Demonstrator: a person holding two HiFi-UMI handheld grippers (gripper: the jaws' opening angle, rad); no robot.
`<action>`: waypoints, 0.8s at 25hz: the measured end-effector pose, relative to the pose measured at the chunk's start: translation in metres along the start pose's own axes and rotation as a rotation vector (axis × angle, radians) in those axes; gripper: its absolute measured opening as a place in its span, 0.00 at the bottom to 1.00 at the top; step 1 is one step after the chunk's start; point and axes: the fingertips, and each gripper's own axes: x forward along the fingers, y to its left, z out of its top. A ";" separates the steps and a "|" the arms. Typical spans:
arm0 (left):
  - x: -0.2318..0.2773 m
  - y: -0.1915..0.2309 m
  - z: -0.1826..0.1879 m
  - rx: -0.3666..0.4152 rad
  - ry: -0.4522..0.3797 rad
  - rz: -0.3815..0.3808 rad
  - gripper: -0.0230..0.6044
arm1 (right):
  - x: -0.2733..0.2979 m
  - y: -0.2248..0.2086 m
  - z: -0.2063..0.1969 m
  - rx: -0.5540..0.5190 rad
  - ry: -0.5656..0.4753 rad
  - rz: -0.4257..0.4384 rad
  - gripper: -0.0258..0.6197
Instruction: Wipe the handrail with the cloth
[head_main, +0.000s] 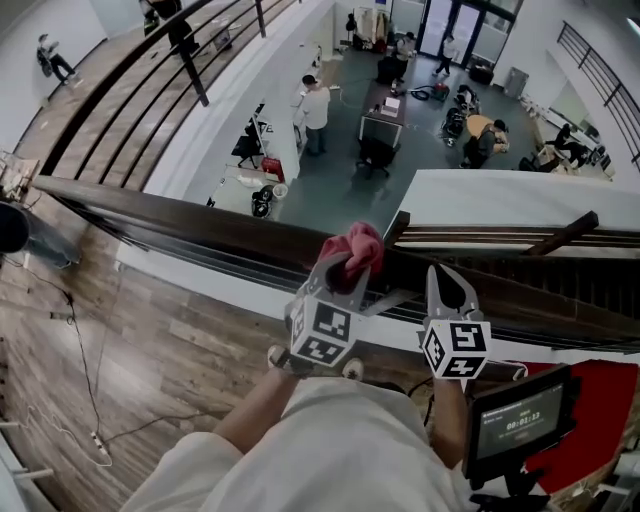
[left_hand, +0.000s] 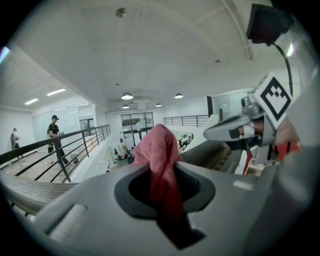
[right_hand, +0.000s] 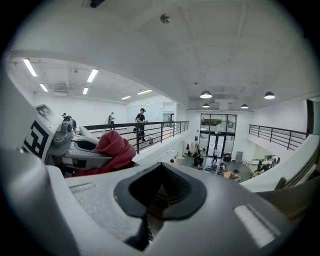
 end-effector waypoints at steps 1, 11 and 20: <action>0.003 -0.005 0.002 -0.003 0.001 -0.001 0.17 | -0.001 -0.002 0.002 -0.009 -0.009 -0.002 0.04; 0.019 -0.044 0.011 0.000 0.017 -0.019 0.17 | -0.005 0.007 0.000 -0.070 -0.035 0.061 0.04; 0.029 -0.074 0.015 -0.017 0.024 -0.097 0.17 | -0.004 0.011 -0.008 -0.061 -0.021 0.095 0.04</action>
